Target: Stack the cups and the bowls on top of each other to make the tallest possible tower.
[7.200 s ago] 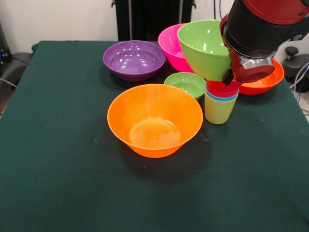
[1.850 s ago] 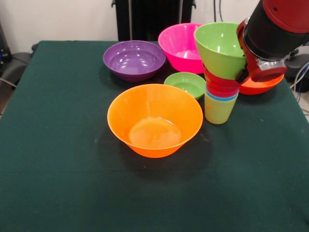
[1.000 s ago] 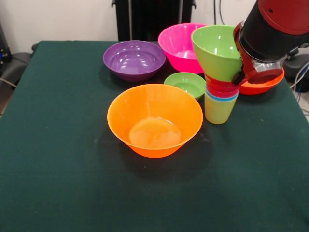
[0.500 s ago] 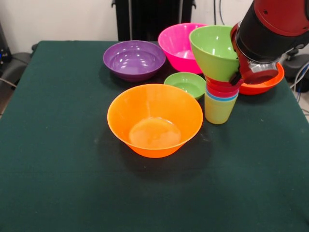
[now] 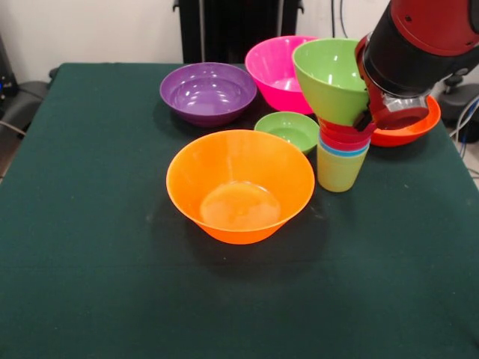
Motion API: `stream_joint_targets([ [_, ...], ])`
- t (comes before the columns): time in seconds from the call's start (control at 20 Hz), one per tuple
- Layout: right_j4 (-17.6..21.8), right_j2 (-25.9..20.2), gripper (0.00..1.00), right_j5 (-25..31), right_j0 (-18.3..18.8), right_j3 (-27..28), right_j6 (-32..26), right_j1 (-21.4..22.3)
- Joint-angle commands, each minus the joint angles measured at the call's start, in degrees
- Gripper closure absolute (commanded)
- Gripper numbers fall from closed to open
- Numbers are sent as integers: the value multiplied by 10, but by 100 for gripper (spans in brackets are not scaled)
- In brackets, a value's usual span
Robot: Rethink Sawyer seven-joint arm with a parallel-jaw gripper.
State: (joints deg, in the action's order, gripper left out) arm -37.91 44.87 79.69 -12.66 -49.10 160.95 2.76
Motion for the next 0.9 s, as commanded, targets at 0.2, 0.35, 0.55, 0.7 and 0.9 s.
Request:
stream_joint_targets([
  [0.2,27,-65,100,-30,-14,-43,58,7],
  [0.35,24,-64,100,-26,-18,-36,66,4],
  [0.55,21,-63,100,-25,-21,-29,75,0],
  [0.7,17,-63,100,-23,-24,-23,82,-3],
  [0.9,12,-65,100,-22,-28,-21,88,-4],
])
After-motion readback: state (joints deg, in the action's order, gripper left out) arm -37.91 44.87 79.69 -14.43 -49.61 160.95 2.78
